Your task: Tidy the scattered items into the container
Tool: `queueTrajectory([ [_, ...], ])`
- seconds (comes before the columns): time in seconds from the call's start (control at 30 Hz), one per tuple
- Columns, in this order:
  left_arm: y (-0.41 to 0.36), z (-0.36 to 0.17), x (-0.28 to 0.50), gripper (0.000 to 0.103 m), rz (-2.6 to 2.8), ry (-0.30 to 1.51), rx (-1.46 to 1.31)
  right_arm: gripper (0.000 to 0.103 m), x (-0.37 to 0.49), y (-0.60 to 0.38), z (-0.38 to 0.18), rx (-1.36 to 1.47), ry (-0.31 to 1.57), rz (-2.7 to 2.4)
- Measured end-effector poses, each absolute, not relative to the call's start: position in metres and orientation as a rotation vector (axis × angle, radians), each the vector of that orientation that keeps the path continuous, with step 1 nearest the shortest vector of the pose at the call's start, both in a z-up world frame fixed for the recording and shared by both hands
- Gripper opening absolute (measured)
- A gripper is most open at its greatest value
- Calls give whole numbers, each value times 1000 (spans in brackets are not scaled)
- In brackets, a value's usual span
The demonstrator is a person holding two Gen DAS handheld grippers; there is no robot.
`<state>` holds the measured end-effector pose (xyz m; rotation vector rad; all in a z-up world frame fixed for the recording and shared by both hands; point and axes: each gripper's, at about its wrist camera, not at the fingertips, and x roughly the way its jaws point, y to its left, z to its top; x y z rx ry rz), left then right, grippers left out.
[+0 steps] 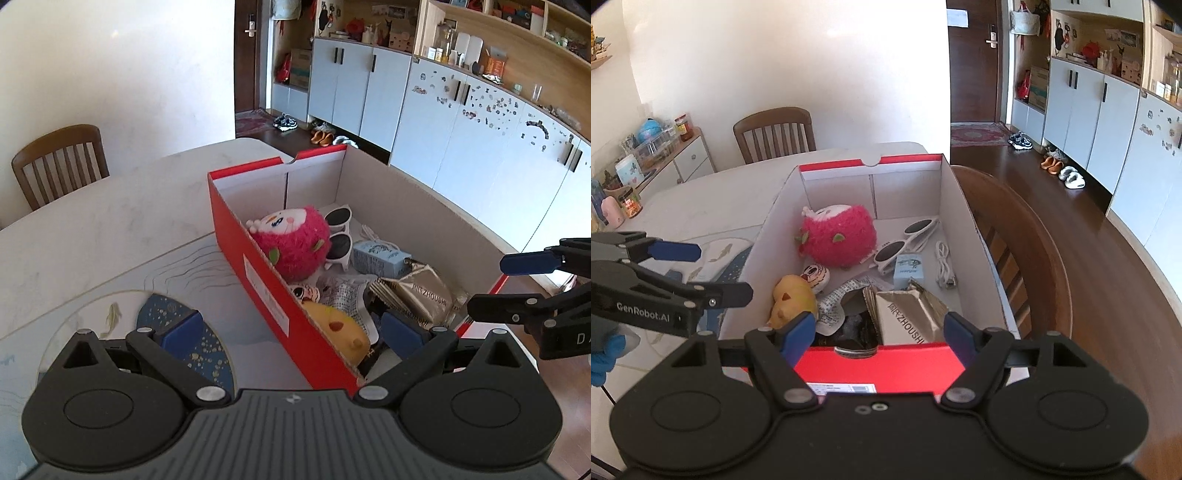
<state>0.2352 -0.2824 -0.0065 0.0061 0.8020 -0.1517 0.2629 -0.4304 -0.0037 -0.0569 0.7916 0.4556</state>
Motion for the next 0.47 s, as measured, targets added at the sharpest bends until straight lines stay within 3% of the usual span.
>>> queueTrajectory([
  [0.47, -283, -6, 223, 103, -169, 786, 23, 103, 255, -420, -5, -50, 794, 452],
])
